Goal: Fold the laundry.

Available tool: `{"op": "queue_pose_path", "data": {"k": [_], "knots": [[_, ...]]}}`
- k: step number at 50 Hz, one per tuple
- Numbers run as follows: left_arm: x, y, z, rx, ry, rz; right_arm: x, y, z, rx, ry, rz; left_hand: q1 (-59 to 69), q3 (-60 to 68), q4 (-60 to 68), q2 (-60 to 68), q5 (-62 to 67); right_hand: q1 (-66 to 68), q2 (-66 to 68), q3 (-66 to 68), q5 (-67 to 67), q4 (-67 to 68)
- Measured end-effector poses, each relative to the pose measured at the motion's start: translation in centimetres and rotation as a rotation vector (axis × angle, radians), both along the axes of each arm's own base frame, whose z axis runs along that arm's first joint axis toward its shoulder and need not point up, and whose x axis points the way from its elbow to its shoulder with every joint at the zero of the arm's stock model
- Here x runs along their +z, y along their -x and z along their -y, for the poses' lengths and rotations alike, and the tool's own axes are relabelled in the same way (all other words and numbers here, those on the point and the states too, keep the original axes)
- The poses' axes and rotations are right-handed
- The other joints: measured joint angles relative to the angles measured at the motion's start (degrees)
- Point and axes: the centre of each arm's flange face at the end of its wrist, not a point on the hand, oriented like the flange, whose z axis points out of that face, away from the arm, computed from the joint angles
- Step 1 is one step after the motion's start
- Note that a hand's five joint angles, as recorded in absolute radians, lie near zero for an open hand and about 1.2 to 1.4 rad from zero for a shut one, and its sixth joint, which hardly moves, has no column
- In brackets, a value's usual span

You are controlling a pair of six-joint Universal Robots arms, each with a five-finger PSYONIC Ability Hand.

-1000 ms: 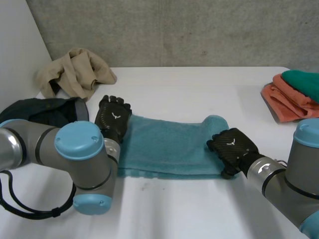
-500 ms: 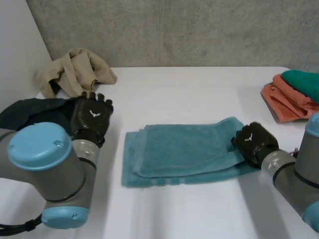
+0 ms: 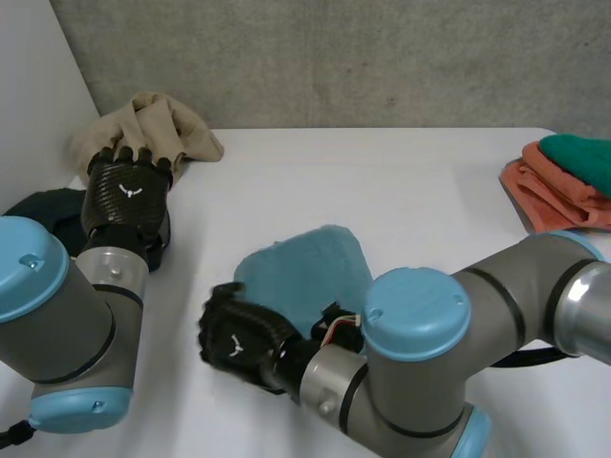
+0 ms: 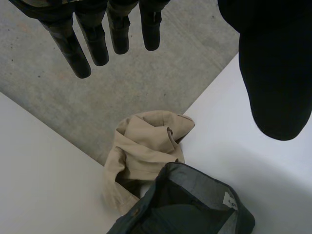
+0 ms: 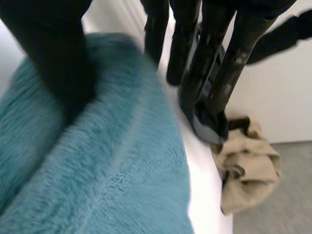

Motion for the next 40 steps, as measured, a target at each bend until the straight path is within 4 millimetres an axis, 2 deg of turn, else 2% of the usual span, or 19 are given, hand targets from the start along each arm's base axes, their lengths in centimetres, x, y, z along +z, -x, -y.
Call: {"op": "queue_pose_path", "data": {"k": [1, 2, 3, 5, 10, 11, 12, 13, 14, 19, 23, 29, 40], "knots": [[0.0, 0.0, 0.0, 0.000, 0.001, -0.002, 0.0, 0.0, 0.0, 0.000, -0.007, 0.002, 0.0, 0.0, 0.0, 0.0, 0.0, 0.0, 0.0, 0.0, 0.0, 0.0], [0.1, 0.1, 0.0, -0.001, 0.003, -0.006, 0.0, -0.1, 0.1, -0.007, -0.020, 0.007, 0.0, 0.0, 0.0, 0.0, 0.0, -21.2, -26.6, -26.2, -26.4, -26.1], [0.3, 0.1, 0.1, -0.003, 0.007, -0.017, 0.1, -0.1, 0.3, -0.030, -0.046, 0.015, 0.0, 0.0, 0.0, 0.0, 0.0, -24.6, -33.0, -33.2, -33.0, -33.0], [0.5, 0.3, 0.2, -0.006, 0.012, -0.028, 0.4, 0.0, 0.7, -0.058, -0.074, 0.027, 0.0, 0.0, 0.0, 0.0, 0.0, -25.2, -34.6, -34.9, -34.6, -34.6], [1.6, 0.9, 0.4, -0.027, 0.036, -0.097, 2.5, 0.9, 2.9, -0.215, -0.234, 0.121, 0.0, 0.0, 0.0, 0.0, 0.0, -25.5, -35.6, -37.0, -35.7, -35.7], [1.8, 1.2, 0.3, -0.039, 0.040, -0.112, 3.9, 1.6, 4.0, -0.291, -0.331, 0.185, 0.0, 0.0, 0.0, 0.0, 0.0, -25.5, -35.6, -37.0, -35.7, -35.7], [1.8, 1.2, 0.3, -0.039, 0.040, -0.112, 3.9, 1.6, 4.0, -0.291, -0.331, 0.185, 0.0, 0.0, 0.0, 0.0, 0.0, -25.5, -35.6, -37.0, -35.7, -35.7], [2.2, 1.9, 0.0, -0.069, 0.045, -0.139, 5.5, 2.8, 5.4, -0.380, -0.463, 0.266, 0.0, 0.0, 0.0, 0.0, 0.0, -25.5, -35.6, -37.0, -35.7, -35.7], [2.4, 2.3, -0.2, -0.091, 0.045, -0.151, 6.1, 3.3, 5.9, -0.416, -0.519, 0.296, 0.0, 0.0, 0.0, 0.0, 0.0, -25.5, -35.6, -37.0, -35.7, -35.7], [2.6, 4.7, -2.4, -0.226, 0.013, -0.201, 7.8, 6.2, 8.5, -0.590, -0.770, 0.390, 0.0, 0.0, 0.0, 0.0, 0.0, -25.5, -35.7, -37.0, -35.7, -35.7], [1.8, 6.3, -4.2, -0.314, -0.058, -0.227, 7.3, 7.7, 9.6, -0.684, -0.861, 0.365, 0.0, 0.0, 0.0, 0.0, 0.0, -25.5, -35.6, -37.0, -35.7, -35.7], [-0.5, 7.5, -5.9, -0.360, -0.208, -0.234, 5.4, 8.3, 10.5, -0.744, -0.899, 0.287, 0.0, 0.0, 0.0, 0.0, 0.0, -25.5, -35.6, -37.0, -35.7, -35.7], [-5.5, 7.3, -6.4, -0.303, -0.419, -0.151, 0.8, 7.4, 11.8, -0.783, -0.933, 0.188, 0.0, 0.0, 0.0, 0.0, 0.0, -25.5, -35.6, -37.0, -35.7, -35.7]]}}
